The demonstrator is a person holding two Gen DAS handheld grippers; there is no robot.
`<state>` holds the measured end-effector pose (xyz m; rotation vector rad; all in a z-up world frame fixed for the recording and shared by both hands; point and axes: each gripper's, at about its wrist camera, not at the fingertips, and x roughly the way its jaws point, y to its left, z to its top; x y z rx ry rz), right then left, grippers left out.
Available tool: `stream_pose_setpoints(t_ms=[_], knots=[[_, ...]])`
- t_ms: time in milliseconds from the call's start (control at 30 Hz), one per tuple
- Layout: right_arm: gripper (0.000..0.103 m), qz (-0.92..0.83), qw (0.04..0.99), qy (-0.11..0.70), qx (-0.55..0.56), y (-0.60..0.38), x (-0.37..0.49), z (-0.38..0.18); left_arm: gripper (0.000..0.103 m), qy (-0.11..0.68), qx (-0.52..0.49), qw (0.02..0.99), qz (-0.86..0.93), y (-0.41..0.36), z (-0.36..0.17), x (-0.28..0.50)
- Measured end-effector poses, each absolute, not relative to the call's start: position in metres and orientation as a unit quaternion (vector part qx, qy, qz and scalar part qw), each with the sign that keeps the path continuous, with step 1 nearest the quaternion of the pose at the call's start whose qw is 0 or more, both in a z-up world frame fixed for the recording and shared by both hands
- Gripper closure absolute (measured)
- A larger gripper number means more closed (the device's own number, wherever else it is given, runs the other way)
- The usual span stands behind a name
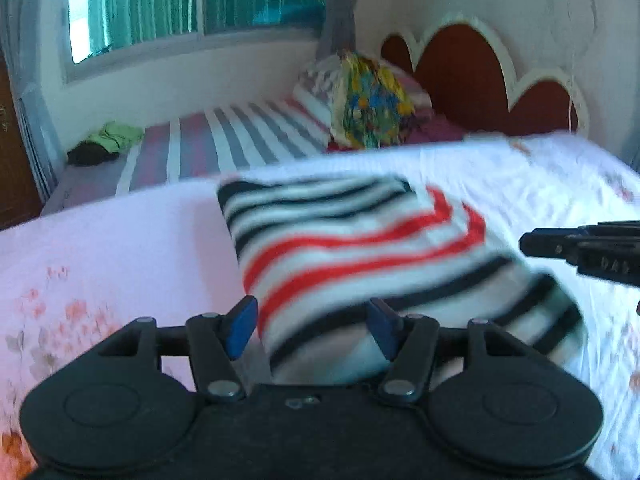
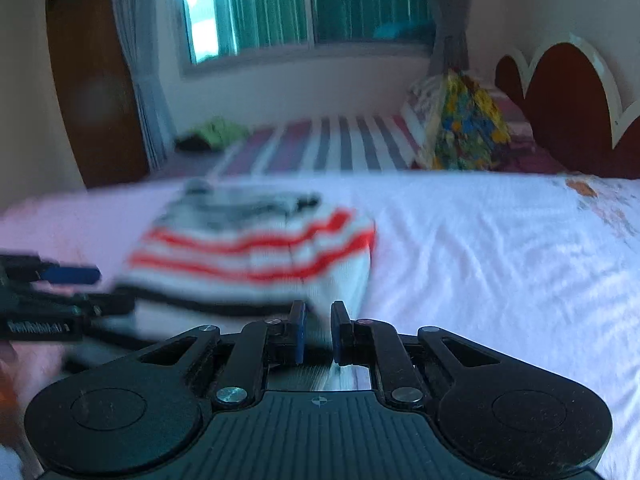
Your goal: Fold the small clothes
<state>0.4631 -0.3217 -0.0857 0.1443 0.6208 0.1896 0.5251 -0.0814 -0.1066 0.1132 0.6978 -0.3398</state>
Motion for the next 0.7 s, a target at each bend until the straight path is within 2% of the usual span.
stream_pose_setpoints(t_ms=[167, 267, 367, 500, 533, 567, 600, 633, 700], knots=[[0.092, 0.096, 0.944, 0.304, 0.091, -0.324, 0.508, -0.08, 0.041, 0.367, 0.03, 0.914, -0.168, -0.075, -0.117, 0.566], [0.092, 0.103, 0.916, 0.383, 0.053, -0.31, 0.538, -0.107, 0.034, 0.383, 0.028, 0.906, -0.177, -0.077, -0.13, 0.578], [0.092, 0.107, 0.917, 0.383, 0.033, -0.309, 0.537, -0.108, 0.032, 0.38, 0.038, 0.907, -0.179, -0.076, -0.13, 0.576], [0.091, 0.115, 0.924, 0.347, 0.111, -0.342, 0.512, -0.087, 0.032, 0.378, 0.014, 0.906, -0.188, -0.061, -0.119, 0.565], [0.081, 0.122, 0.915, 0.357, 0.141, -0.355, 0.51, -0.087, 0.032, 0.381, 0.0, 0.904, -0.195, -0.054, -0.119, 0.562], [0.043, 0.129, 0.904, 0.369, 0.171, -0.366, 0.509, -0.088, 0.031, 0.386, -0.013, 0.9, -0.201, -0.048, -0.119, 0.561], [0.028, 0.135, 0.896, 0.37, 0.205, -0.379, 0.505, -0.091, 0.03, 0.392, -0.029, 0.896, -0.207, -0.043, -0.121, 0.561], [0.024, 0.143, 0.891, 0.364, 0.232, -0.389, 0.501, -0.093, 0.03, 0.402, -0.051, 0.889, -0.214, -0.036, -0.123, 0.562], [0.024, 0.15, 0.877, 0.376, 0.259, -0.402, 0.5, -0.095, 0.03, 0.414, -0.08, 0.879, -0.221, -0.028, -0.126, 0.562]])
